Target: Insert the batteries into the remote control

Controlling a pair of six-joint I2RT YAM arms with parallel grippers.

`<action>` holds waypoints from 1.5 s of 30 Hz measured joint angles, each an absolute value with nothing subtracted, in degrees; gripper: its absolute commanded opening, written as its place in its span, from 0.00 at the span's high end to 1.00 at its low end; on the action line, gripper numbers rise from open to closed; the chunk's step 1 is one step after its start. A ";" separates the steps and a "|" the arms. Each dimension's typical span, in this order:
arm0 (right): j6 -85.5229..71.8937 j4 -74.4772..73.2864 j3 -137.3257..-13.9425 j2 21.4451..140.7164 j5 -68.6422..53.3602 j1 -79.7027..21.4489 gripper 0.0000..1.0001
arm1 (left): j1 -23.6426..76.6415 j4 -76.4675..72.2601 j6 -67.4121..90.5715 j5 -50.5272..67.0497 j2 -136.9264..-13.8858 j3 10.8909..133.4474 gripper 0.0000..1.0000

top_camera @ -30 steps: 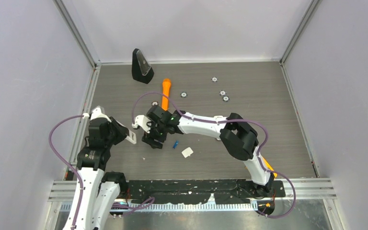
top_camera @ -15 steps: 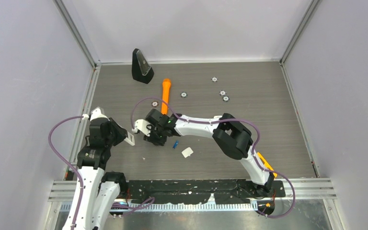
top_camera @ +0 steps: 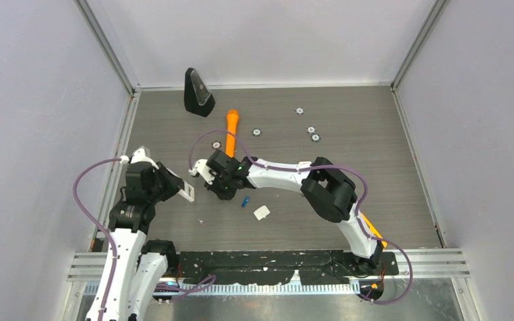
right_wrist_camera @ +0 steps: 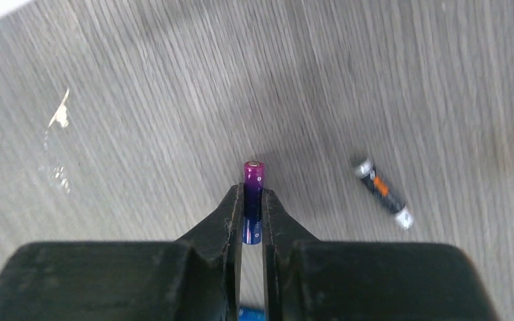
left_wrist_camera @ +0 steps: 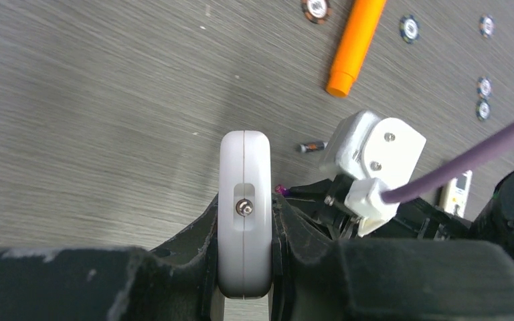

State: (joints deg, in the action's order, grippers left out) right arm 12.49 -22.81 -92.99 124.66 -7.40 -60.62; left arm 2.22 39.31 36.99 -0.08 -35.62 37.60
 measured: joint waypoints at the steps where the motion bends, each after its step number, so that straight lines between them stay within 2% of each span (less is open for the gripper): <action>1: 10.90 -23.18 -92.20 123.81 -8.32 -60.16 0.95 | 2.24 39.03 36.95 1.26 -35.81 37.60 1.00; 15: -14.52 -24.75 -81.84 98.67 -23.11 -48.60 0.95 | 2.24 33.32 35.77 17.69 -36.18 35.68 1.00; 25: -26.30 -24.49 -77.47 92.90 -28.62 -44.84 0.95 | 2.24 29.23 36.01 24.56 -38.52 35.68 1.00; 36: -26.59 -17.10 -71.83 84.23 -32.40 -44.91 0.94 | 2.24 28.51 36.01 27.35 -39.03 36.01 1.00; 45: -14.85 0.16 -59.79 67.22 -42.11 -46.02 0.91 | 2.24 24.77 35.97 32.73 -39.53 36.23 1.00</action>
State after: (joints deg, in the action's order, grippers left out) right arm -14.85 0.16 -59.79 67.22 -42.11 -46.02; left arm 2.24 24.77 35.97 32.73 -39.53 36.23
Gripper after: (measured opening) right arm 0.161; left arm 0.232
